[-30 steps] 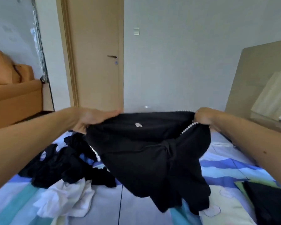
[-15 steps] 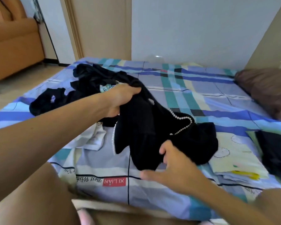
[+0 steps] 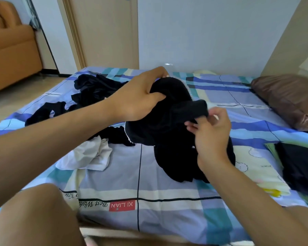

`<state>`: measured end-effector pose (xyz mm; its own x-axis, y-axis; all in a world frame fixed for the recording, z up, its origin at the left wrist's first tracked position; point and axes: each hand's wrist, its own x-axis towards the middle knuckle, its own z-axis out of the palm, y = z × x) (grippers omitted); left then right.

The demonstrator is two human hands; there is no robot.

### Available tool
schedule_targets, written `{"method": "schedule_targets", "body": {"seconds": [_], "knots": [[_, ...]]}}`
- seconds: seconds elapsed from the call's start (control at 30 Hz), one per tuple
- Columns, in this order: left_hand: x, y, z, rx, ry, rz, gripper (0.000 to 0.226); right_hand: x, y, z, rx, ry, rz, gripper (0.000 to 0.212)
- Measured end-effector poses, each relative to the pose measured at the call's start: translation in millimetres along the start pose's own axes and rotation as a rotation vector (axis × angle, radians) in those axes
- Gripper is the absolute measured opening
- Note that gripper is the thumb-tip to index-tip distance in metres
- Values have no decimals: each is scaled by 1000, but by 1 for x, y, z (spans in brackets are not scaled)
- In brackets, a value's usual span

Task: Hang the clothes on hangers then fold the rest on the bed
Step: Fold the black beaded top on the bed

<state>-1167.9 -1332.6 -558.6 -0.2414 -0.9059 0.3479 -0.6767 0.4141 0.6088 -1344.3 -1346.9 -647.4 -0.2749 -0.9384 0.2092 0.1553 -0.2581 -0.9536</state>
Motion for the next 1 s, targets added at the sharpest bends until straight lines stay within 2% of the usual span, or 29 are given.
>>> {"method": "schedule_targets", "body": {"seconds": [0.1, 0.17, 0.27, 0.33, 0.43, 0.47, 0.5, 0.53, 0.6, 0.7, 0.77, 0.8, 0.87, 0.93, 1.0], "knots": [[-2, 14, 6, 98, 82, 184, 23, -9, 12, 19, -275, -190, -365, 27], [-4, 18, 7, 168, 90, 235, 26, -10, 28, 25, -375, -363, -468, 29], [-8, 13, 2, 157, 67, 221, 23, 1, 51, 28, -585, -614, -510, 36], [-12, 7, -1, 133, 14, 229, 22, 10, 59, 29, -745, -788, -378, 47], [-19, 0, -4, 132, -43, 207, 25, 29, 58, 27, -771, -995, 148, 36], [-21, -1, -7, 116, -49, 177, 24, 36, 57, 26, -783, -995, 227, 35], [-22, -2, -10, 100, -42, 141, 22, 44, 53, 24, -851, -963, 213, 38], [-21, -3, -14, 99, -21, 102, 20, 51, 48, 20, -980, -921, 101, 43], [-15, -3, -24, 139, 66, 7, 17, 58, 44, 11, -1215, -757, -240, 44], [-5, 0, -39, -19, 137, -162, 15, 55, 35, -1, -1148, -396, -560, 41], [0, 7, -46, -179, 124, -235, 11, 55, 39, -8, -1069, -190, -635, 48], [2, 12, -48, -246, 115, -257, 10, 58, 45, -10, -1047, -124, -593, 56], [6, 19, -48, -347, 108, -281, 10, 67, 58, -16, -1000, -129, -326, 63], [10, 19, -48, -438, 114, -324, 8, 73, 73, -19, -994, -249, -53, 39], [14, 17, -53, -528, 102, -394, 5, 81, 77, -25, -1082, -331, 23, 11]]}}
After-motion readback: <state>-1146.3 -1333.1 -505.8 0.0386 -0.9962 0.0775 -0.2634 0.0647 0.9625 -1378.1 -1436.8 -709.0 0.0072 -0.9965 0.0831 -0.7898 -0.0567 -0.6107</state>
